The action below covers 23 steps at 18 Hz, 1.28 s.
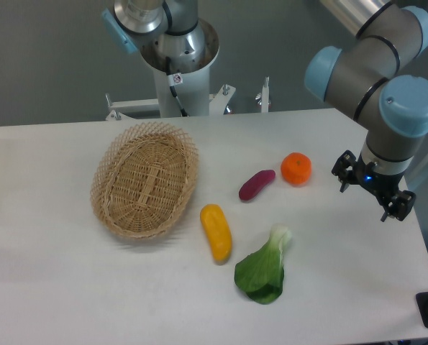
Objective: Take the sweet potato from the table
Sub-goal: 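Move the open gripper from its start pose toward the purple sweet potato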
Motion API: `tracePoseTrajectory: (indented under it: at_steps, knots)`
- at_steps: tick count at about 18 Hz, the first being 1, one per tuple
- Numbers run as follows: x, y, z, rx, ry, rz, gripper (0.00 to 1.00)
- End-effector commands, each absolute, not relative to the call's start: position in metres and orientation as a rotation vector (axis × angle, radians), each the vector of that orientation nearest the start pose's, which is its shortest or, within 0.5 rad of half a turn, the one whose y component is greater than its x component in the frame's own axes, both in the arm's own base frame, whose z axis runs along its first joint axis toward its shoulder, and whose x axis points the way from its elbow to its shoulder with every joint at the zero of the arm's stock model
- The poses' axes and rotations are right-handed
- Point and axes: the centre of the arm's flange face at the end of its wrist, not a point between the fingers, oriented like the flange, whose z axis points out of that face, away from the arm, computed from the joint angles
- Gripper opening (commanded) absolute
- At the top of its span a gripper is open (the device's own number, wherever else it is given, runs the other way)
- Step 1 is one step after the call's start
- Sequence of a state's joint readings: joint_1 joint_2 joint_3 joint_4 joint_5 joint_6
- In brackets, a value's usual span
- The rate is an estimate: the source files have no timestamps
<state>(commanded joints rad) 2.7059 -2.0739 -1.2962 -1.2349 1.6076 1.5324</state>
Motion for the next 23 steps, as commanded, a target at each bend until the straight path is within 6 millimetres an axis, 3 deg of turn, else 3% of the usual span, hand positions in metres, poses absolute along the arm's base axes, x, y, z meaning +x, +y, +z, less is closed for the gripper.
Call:
tracePoseTrajectory:
  at_steps: [6, 16, 20, 23]
  knots:
    - [-0.573, 0.41, 0.348, -3.088, 0.614, 0.156, 1.0]
    - [-0.556, 0.409, 0.331, -3.101, 0.22, 0.11, 1.0]
    - [-0.548, 0.414, 0.318, -3.035, 0.042, 0.2, 1.0]
    - [-0.538, 0.414, 0.307, -3.025, 0.033, 0.204, 1.0]
